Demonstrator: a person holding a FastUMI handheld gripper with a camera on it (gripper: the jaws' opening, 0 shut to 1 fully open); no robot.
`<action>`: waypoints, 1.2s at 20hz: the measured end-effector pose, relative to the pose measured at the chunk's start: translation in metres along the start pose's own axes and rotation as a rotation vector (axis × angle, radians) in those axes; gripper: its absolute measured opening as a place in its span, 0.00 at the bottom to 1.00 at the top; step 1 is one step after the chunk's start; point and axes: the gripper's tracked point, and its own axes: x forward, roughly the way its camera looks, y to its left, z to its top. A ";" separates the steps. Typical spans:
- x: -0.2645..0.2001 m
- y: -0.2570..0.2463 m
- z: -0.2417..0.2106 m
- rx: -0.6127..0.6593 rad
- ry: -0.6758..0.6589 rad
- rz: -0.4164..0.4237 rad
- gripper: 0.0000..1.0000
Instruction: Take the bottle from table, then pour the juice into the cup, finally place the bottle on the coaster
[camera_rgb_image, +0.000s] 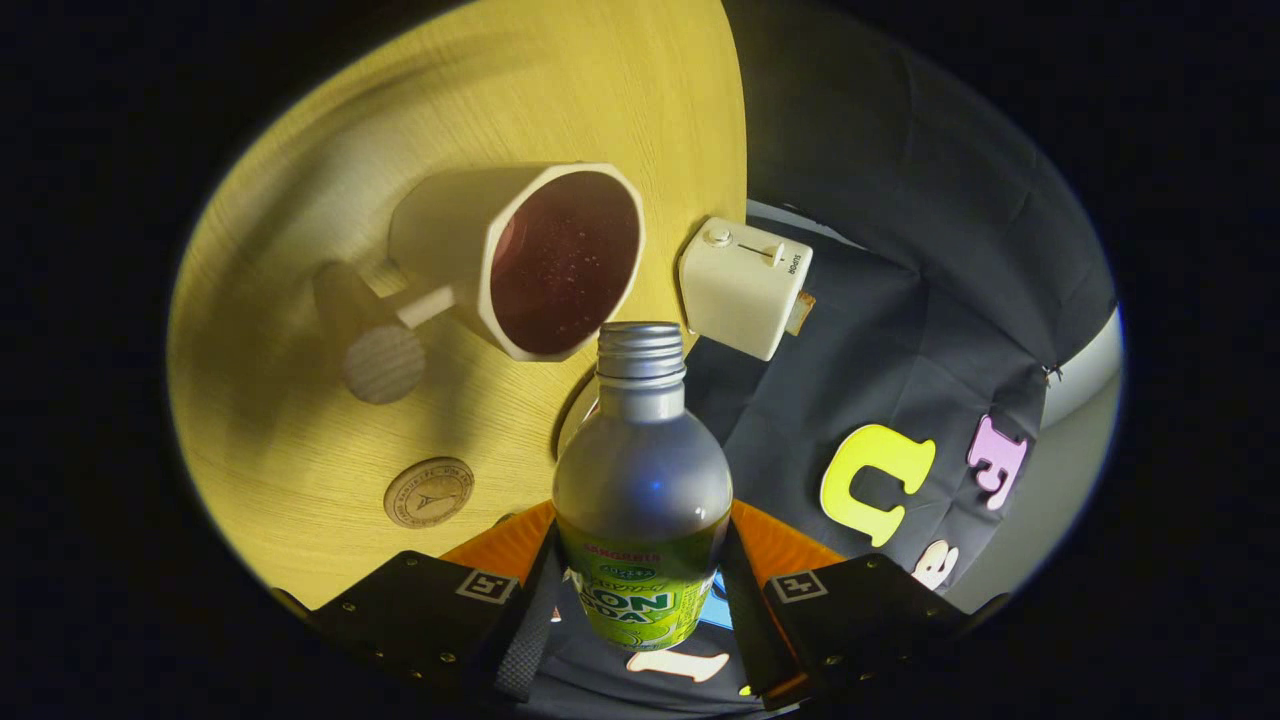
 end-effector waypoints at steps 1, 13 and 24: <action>0.000 0.001 0.000 0.019 -0.002 0.002 0.77; -0.008 0.002 0.004 0.199 -0.038 -0.010 0.77; -0.005 0.007 -0.005 0.435 -0.037 0.007 0.77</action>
